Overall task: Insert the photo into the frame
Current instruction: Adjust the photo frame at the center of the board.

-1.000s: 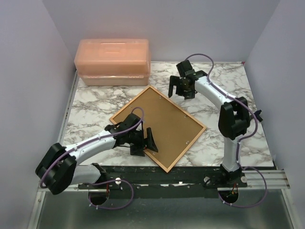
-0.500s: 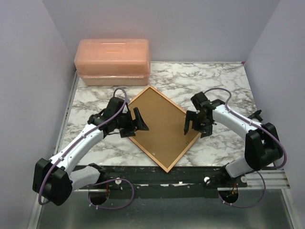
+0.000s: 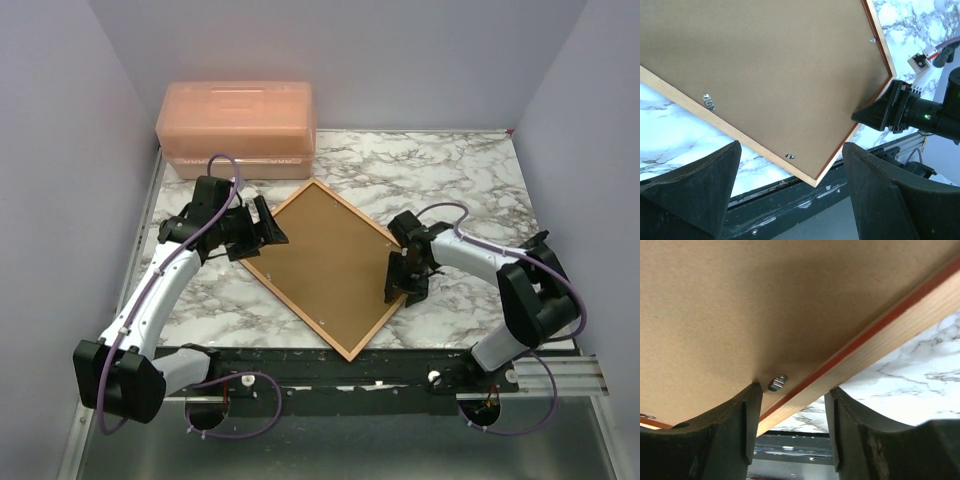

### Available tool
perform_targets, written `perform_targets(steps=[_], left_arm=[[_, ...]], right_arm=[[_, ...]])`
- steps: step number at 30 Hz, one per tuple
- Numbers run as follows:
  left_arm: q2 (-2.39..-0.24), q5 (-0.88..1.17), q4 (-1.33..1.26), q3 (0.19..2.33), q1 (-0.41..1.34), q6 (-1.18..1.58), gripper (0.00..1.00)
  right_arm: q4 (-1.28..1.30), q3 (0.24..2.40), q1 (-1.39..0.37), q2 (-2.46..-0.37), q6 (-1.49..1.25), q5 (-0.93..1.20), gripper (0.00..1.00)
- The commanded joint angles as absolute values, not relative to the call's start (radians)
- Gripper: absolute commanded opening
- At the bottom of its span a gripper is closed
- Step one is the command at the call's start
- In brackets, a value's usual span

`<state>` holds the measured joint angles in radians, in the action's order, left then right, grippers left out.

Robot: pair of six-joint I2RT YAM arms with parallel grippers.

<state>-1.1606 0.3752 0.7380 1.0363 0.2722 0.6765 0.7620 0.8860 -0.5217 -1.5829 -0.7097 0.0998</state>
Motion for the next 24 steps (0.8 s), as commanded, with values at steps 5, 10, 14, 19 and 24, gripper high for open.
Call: perform_targets(steps=[5, 10, 14, 19, 24], left_arm=[[-1.158, 0.389, 0.799, 1.057, 0.158, 0.585, 0.84], [-1.198, 0.354, 0.814, 1.066, 0.110, 0.523, 0.84], [-1.248, 0.307, 0.813, 1.055, 0.078, 0.479, 0.84], [-1.313, 0.236, 0.801, 1.008, 0.059, 0.454, 0.84], [-1.398, 0.176, 0.776, 0.962, 0.052, 0.469, 0.84]], right_arm=[[0.768, 0.914, -0.535, -1.656, -0.683, -0.045, 0.13], [0.813, 0.996, -0.535, -1.705, -0.573, -0.147, 0.00], [0.842, 1.075, -0.534, -1.772, -0.500, -0.263, 0.00], [0.849, 1.159, -0.505, -1.842, -0.436, -0.423, 0.00], [0.836, 1.244, -0.461, -1.898, -0.354, -0.493, 0.03]])
